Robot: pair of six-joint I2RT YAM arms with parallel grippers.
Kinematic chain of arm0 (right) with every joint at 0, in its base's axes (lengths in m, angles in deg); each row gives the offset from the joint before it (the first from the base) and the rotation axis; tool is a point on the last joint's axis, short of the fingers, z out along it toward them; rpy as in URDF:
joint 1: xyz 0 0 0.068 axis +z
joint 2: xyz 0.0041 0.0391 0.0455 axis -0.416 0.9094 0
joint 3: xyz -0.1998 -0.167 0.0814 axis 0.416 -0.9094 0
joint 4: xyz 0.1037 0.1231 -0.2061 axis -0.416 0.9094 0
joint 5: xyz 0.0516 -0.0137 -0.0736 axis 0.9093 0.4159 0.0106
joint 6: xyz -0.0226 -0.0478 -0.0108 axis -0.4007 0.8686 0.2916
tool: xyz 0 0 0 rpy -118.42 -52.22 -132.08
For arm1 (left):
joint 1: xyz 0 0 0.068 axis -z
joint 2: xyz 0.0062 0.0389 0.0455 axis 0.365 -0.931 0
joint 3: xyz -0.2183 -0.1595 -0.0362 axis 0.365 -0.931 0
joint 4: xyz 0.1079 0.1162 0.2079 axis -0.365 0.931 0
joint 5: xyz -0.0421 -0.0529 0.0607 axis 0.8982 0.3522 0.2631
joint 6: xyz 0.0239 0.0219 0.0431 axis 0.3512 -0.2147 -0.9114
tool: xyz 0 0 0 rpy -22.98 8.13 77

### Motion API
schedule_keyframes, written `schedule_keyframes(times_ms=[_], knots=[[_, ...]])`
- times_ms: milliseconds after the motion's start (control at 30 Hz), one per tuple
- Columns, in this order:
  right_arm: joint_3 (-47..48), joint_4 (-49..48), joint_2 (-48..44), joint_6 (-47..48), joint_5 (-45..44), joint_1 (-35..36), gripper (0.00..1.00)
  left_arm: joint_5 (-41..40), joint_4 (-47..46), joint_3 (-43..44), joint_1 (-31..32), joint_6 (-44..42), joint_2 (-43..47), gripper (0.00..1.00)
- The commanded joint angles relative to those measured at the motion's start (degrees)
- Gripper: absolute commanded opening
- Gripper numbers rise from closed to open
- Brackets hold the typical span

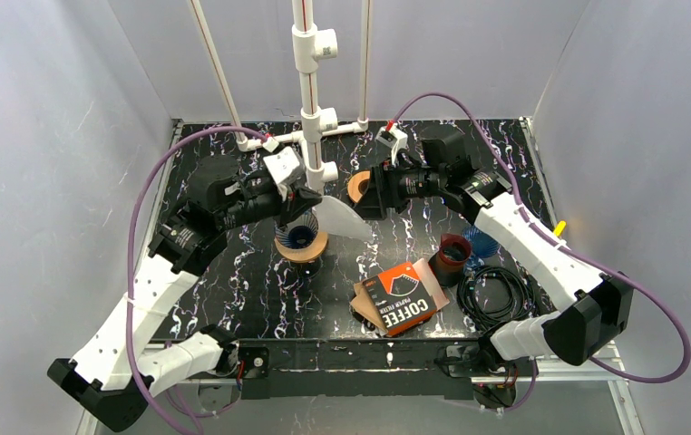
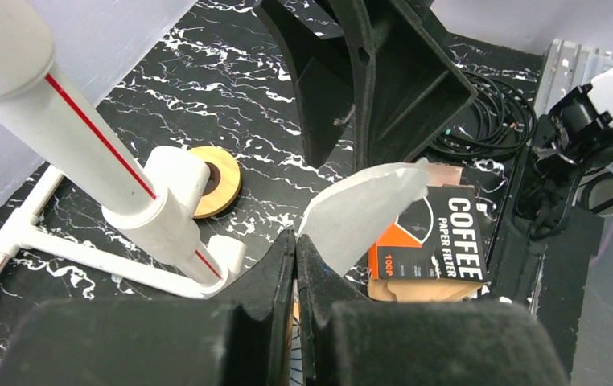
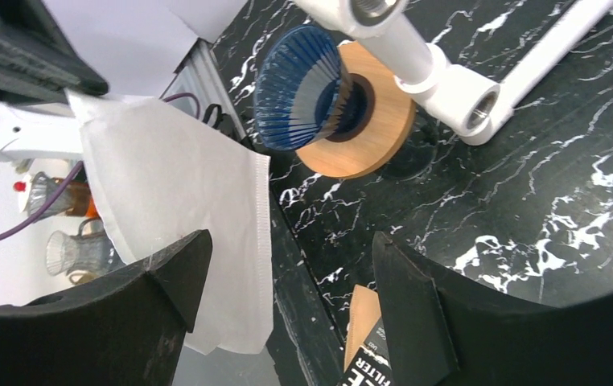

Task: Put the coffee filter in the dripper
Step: Pick up the coffee filter from the coffee filter holder.

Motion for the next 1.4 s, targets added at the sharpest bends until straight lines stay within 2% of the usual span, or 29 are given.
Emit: schedule_keyframes(times_ms=[0, 133, 333, 500, 800, 1000, 1200, 1367], knots=[[3.3, 1.7, -2.4, 1.3, -5.9, 0.1, 0.84, 0.2, 3.5, -0.8, -0.3, -6.5, 3.2, 0.00], [4.8, 3.2, -3.0, 1.4, -5.7, 0.1, 0.90, -1.4, 6.6, -1.7, -0.3, -11.4, 5.1, 0.00], [4.7, 2.3, -4.2, 0.6, -2.6, 0.1, 0.98, -2.0, 9.8, -1.7, -0.3, -14.0, 6.4, 0.00], [3.1, 0.5, -3.9, -0.4, 1.1, 0.5, 0.98, -0.4, 8.1, -1.8, -0.3, -13.0, 6.6, 0.00], [3.5, -1.5, -1.6, -1.8, -0.8, 3.0, 0.96, 2.3, 6.0, -1.3, -0.3, -11.4, 6.4, 0.00], [3.9, -0.7, -0.4, -2.1, -1.5, 3.4, 0.89, 2.7, 5.8, -1.7, -0.3, -11.5, 7.1, 0.00], [4.5, -0.9, -0.3, -2.2, -1.8, 3.4, 0.89, 2.9, 5.7, -2.0, -0.3, -11.3, 7.3, 0.00], [4.5, -1.7, -1.2, -2.2, -1.5, 3.4, 0.94, 2.3, 5.5, -2.2, -0.3, -11.1, 7.1, 0.00]])
